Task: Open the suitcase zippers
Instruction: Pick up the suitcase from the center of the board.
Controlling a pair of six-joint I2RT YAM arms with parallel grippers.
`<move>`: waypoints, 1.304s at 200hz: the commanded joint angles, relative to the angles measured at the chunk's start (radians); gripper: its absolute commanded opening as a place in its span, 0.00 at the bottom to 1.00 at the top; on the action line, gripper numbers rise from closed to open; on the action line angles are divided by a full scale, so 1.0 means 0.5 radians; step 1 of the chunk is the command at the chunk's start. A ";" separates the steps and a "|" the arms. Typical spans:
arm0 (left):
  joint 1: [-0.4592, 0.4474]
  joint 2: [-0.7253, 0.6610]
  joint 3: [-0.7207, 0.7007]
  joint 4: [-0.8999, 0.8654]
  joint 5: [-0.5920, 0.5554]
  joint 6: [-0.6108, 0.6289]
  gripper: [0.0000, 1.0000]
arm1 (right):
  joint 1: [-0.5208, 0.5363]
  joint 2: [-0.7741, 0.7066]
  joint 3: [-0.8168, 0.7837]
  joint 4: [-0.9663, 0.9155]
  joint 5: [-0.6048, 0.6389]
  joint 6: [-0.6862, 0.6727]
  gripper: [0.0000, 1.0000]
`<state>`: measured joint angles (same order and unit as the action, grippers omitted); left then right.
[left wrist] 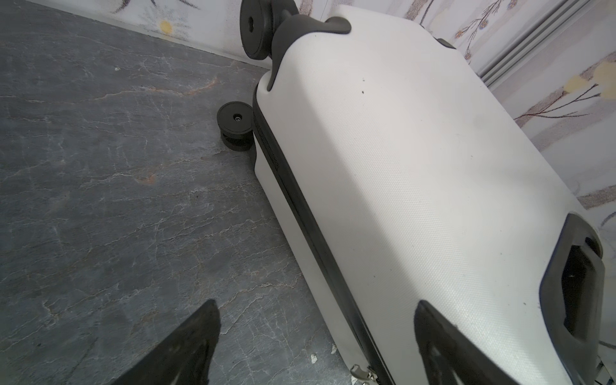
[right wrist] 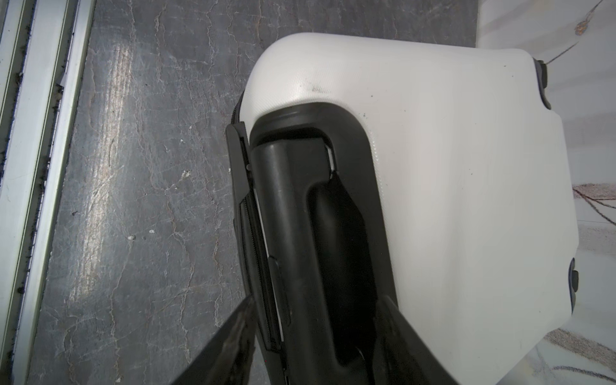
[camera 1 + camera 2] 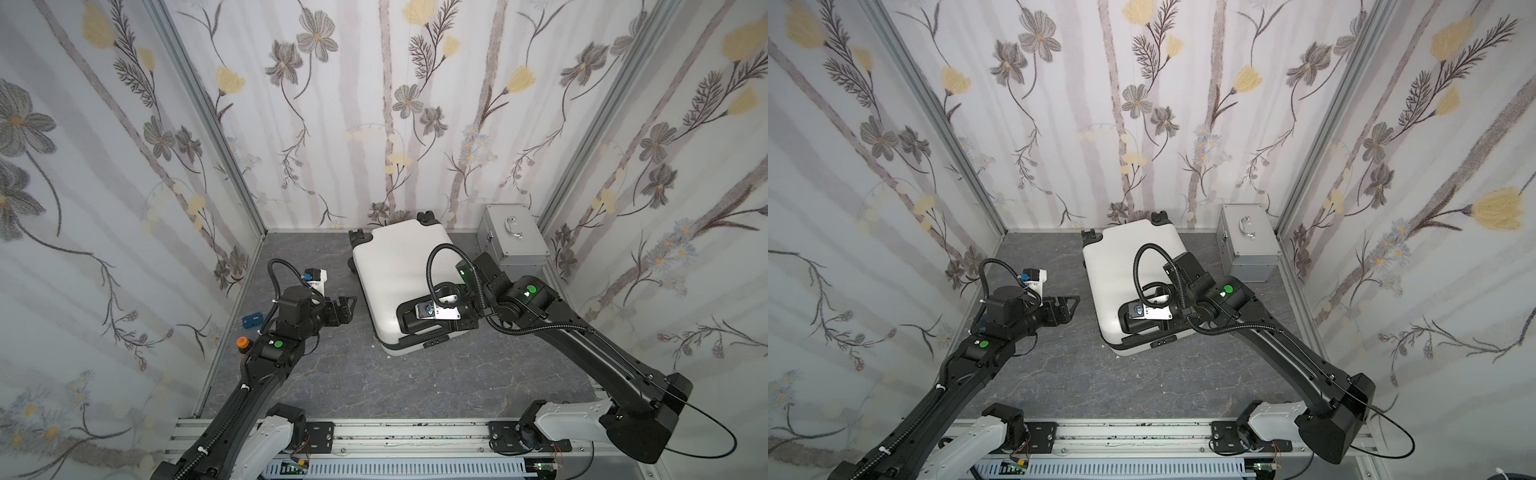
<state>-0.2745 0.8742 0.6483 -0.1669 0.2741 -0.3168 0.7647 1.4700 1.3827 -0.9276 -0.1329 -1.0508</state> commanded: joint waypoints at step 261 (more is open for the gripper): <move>-0.077 -0.250 -0.019 -0.048 0.599 0.644 0.76 | -0.208 0.363 0.563 -0.200 -0.663 -0.328 0.00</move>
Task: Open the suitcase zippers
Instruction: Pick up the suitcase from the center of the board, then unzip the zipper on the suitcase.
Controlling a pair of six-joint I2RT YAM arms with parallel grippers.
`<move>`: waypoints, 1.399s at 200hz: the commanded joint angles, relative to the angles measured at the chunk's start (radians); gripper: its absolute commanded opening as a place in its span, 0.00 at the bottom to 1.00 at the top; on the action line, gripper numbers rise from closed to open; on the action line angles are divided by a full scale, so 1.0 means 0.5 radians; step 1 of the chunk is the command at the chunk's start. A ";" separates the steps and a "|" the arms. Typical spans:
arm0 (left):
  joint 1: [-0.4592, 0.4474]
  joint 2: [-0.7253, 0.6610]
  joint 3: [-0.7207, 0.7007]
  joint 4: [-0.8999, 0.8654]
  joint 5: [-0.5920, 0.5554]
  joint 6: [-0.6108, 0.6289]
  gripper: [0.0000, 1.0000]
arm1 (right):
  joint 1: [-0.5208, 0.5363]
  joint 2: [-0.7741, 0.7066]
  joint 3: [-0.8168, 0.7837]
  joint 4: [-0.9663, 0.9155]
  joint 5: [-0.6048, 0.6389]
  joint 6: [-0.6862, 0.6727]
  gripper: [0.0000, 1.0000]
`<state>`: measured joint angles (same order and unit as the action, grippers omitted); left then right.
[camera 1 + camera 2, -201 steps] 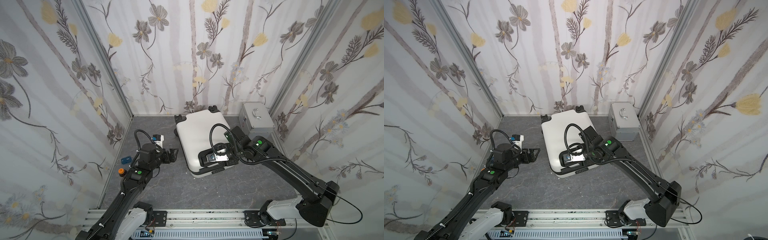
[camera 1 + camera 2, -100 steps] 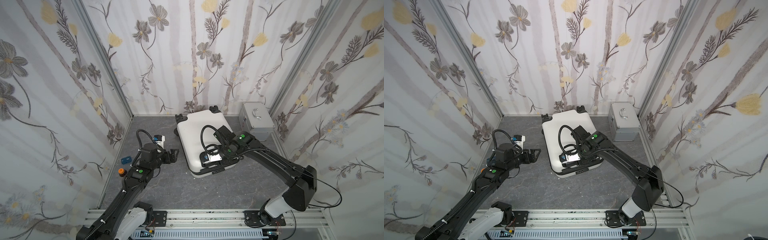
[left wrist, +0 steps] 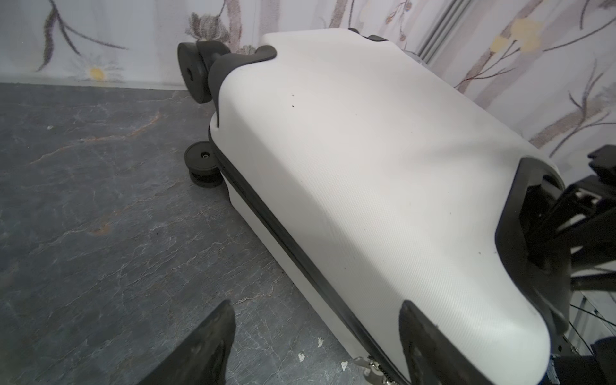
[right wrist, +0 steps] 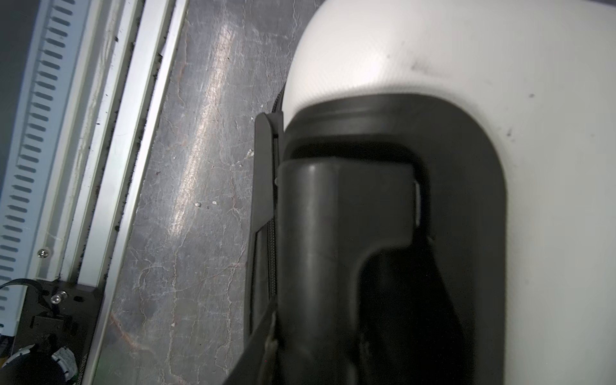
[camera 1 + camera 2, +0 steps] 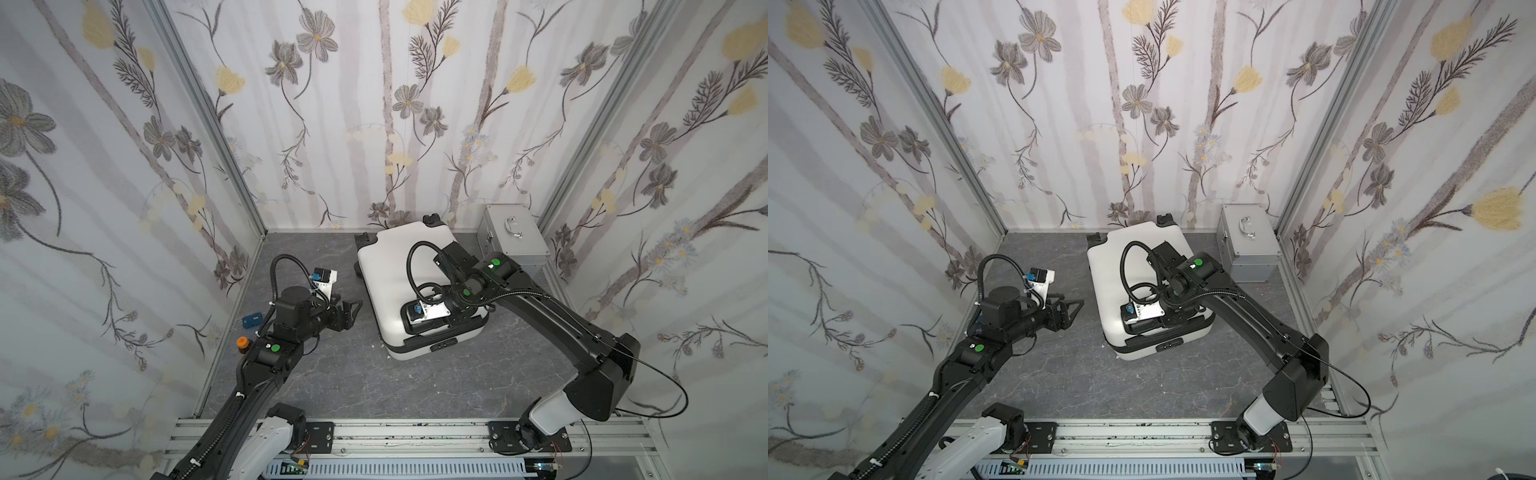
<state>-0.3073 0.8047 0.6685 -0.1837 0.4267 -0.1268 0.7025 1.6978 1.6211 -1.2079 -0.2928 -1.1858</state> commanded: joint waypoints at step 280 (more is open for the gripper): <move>-0.603 0.228 -0.778 1.410 0.035 0.717 0.30 | -0.210 -0.055 0.203 0.316 -0.645 -0.172 0.00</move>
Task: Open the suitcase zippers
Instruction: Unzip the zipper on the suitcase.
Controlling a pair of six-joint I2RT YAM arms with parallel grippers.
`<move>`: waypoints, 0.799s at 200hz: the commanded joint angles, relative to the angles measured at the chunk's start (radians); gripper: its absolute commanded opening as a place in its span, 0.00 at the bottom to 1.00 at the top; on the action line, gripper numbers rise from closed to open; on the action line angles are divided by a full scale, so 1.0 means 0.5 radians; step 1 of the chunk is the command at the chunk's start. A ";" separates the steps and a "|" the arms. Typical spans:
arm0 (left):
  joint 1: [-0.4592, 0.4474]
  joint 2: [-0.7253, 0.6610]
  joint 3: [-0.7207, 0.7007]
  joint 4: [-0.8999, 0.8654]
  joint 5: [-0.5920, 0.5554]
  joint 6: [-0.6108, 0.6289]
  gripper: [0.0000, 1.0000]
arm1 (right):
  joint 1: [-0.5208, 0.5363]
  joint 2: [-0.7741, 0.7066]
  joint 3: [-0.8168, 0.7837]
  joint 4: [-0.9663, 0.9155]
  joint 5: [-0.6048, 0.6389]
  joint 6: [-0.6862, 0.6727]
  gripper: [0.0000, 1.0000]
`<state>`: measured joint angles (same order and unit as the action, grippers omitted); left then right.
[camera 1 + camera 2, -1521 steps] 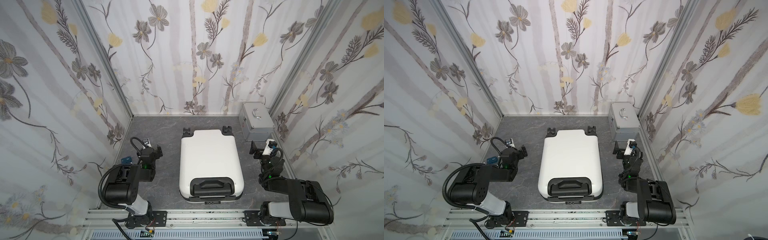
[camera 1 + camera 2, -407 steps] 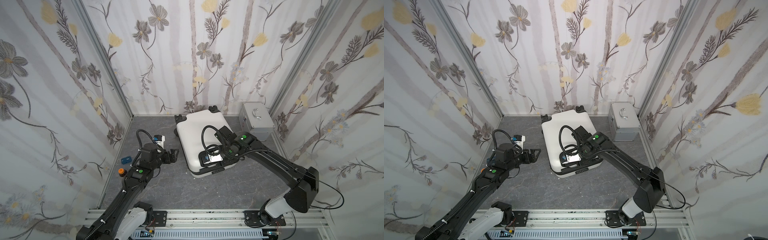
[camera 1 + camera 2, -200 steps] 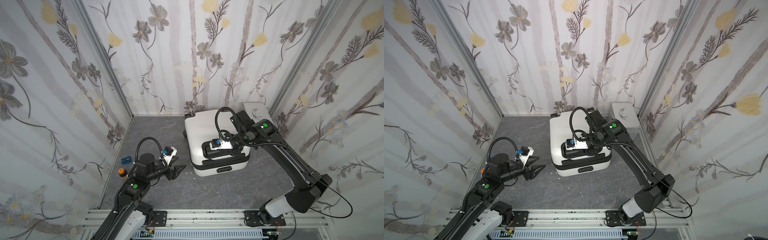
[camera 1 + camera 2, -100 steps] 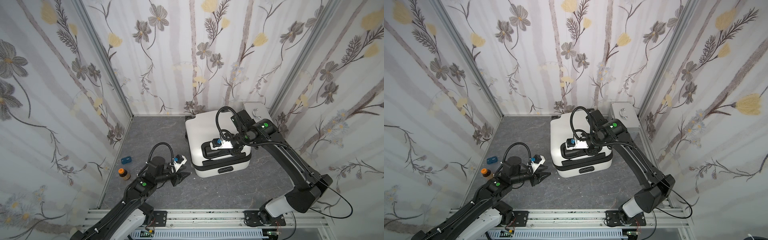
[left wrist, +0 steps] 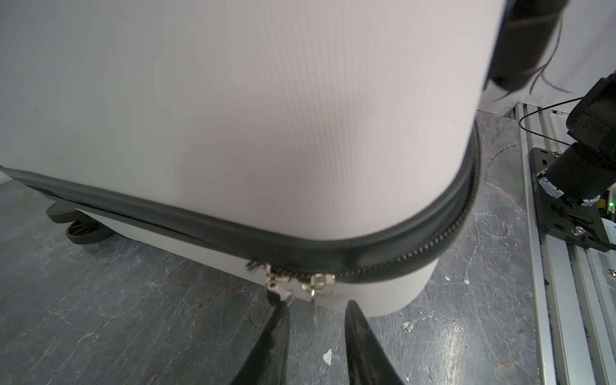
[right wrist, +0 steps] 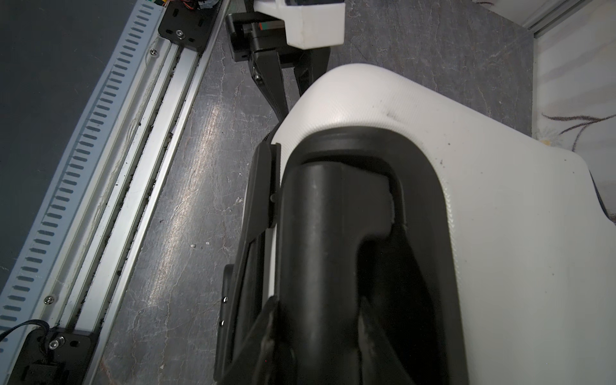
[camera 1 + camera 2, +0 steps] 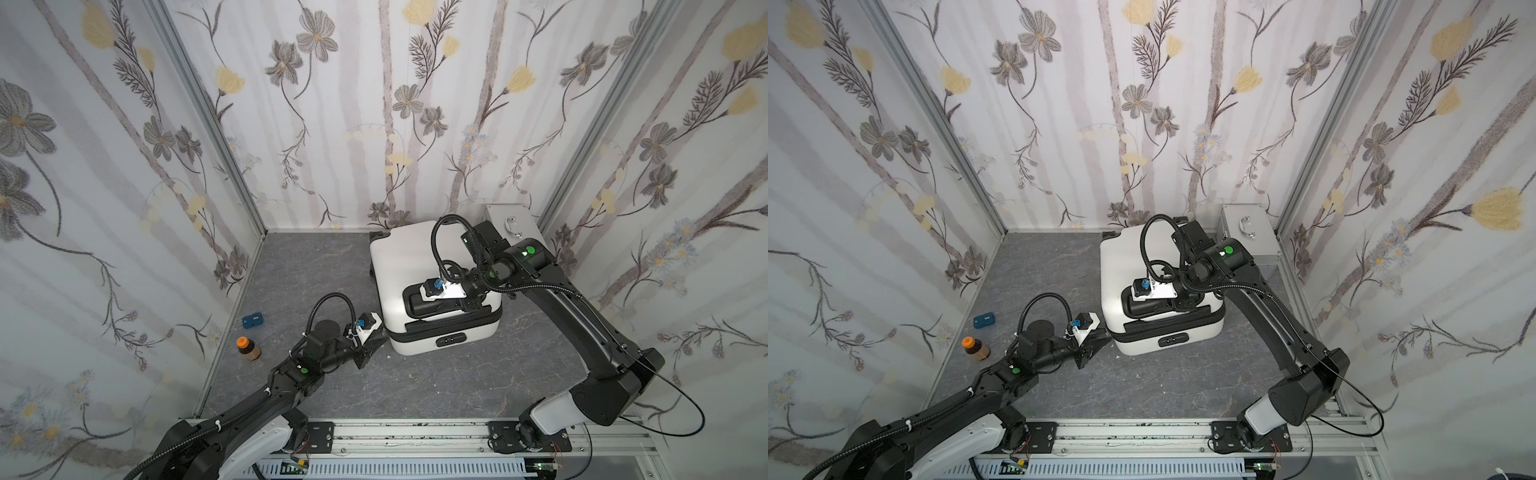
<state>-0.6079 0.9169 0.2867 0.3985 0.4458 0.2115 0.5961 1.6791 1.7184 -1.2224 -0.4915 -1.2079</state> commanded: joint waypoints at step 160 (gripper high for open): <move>-0.003 -0.111 0.095 -0.072 0.189 0.141 0.00 | 0.014 -0.086 -0.051 0.402 -0.211 -0.089 0.00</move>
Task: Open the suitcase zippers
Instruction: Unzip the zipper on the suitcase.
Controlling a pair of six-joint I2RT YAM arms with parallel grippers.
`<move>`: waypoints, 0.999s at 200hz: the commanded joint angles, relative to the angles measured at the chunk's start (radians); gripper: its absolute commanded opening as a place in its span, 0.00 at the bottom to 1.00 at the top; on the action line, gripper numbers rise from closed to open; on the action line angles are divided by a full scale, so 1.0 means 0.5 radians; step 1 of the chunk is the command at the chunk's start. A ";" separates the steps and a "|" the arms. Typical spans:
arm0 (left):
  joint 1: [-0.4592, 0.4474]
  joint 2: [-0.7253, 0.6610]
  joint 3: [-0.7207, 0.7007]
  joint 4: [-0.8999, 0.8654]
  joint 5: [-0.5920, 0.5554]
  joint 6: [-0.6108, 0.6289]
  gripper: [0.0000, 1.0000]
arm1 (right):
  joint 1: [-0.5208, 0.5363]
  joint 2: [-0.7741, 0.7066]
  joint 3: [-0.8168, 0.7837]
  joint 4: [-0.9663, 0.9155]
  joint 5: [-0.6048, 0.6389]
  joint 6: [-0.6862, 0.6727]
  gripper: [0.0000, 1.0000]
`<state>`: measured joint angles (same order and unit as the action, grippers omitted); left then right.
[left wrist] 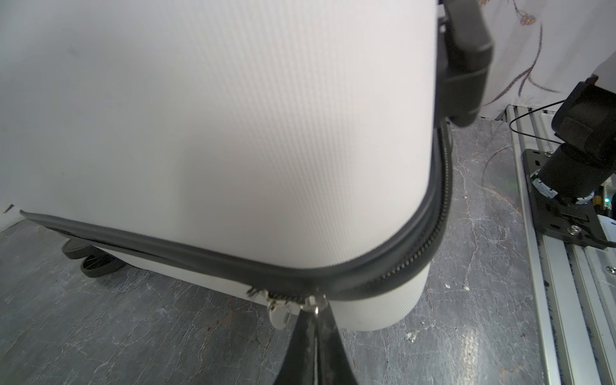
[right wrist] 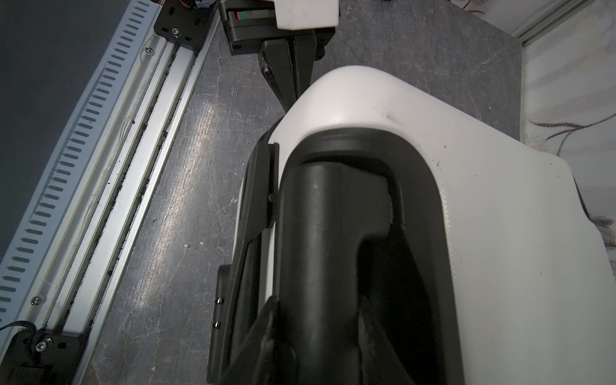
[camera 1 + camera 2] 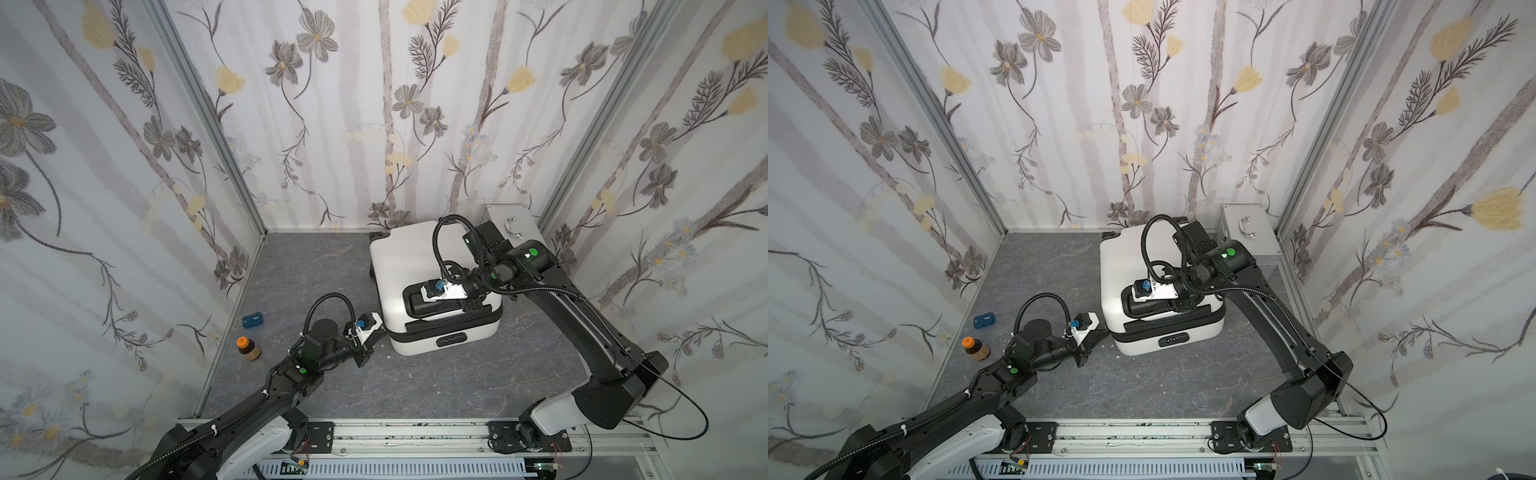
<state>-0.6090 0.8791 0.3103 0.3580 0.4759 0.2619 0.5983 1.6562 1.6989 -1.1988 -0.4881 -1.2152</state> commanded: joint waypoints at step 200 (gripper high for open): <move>-0.329 0.050 0.040 0.144 0.062 -0.280 0.00 | 0.304 -0.176 -0.886 2.338 -0.040 1.341 0.00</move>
<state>-0.7532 0.8948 0.3500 0.2195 0.3714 0.1482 0.7326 1.5593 1.2823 -0.5453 -0.4995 -0.7334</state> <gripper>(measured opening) 0.052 0.313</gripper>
